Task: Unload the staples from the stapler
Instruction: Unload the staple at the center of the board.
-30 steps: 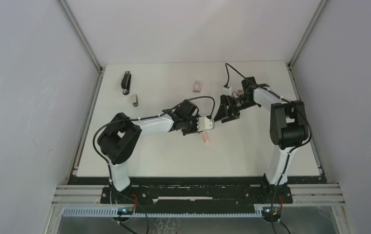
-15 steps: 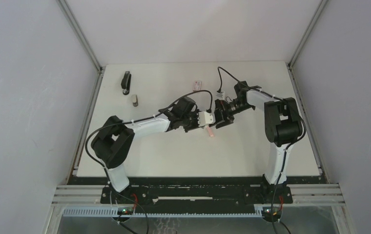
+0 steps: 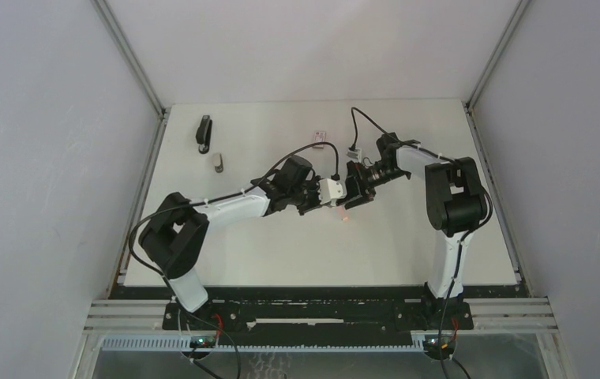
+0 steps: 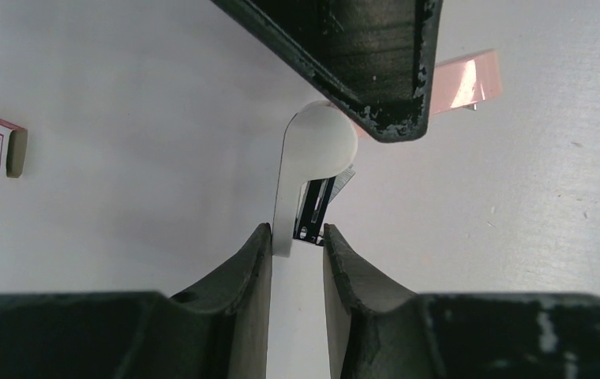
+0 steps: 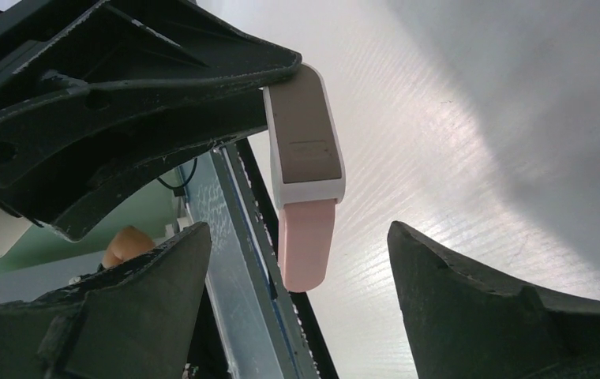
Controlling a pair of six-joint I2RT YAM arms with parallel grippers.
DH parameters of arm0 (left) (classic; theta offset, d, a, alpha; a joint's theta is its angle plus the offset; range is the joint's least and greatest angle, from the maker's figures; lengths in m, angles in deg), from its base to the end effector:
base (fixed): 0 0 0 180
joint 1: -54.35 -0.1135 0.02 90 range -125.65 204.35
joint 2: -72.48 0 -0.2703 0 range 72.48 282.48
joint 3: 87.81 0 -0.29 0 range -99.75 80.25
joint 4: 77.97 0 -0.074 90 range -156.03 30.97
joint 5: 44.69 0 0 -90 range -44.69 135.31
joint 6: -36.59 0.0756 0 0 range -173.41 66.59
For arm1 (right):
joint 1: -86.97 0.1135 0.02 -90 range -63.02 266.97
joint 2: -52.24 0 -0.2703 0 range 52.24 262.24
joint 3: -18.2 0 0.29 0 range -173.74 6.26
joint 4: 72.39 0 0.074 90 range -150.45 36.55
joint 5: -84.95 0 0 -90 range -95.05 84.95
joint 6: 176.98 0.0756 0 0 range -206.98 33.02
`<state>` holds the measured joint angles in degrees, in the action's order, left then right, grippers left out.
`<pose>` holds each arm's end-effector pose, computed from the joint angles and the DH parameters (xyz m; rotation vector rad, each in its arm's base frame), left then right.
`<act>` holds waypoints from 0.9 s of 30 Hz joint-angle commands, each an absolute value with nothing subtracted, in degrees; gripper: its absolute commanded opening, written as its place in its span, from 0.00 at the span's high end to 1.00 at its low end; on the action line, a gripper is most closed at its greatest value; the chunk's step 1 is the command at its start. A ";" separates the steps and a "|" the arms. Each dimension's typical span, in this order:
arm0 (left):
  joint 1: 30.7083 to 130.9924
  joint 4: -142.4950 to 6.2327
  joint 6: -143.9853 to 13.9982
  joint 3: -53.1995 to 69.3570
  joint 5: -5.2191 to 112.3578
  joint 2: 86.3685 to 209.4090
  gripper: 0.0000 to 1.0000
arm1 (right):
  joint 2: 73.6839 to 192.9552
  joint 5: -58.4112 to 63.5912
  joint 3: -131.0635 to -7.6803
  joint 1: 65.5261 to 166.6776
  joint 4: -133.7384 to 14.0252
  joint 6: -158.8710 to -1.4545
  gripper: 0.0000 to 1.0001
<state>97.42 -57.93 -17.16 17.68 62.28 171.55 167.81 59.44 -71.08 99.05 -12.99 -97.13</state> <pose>0.2995 -0.3101 0.1572 1.6044 1.7066 -0.4063 0.3814 0.1514 0.1226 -0.5655 2.5562 1.6525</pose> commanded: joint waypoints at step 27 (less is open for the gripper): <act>97.86 -59.88 -19.74 18.90 66.83 167.82 0.69 | 171.08 64.39 -74.85 100.26 -13.38 -95.25 0.53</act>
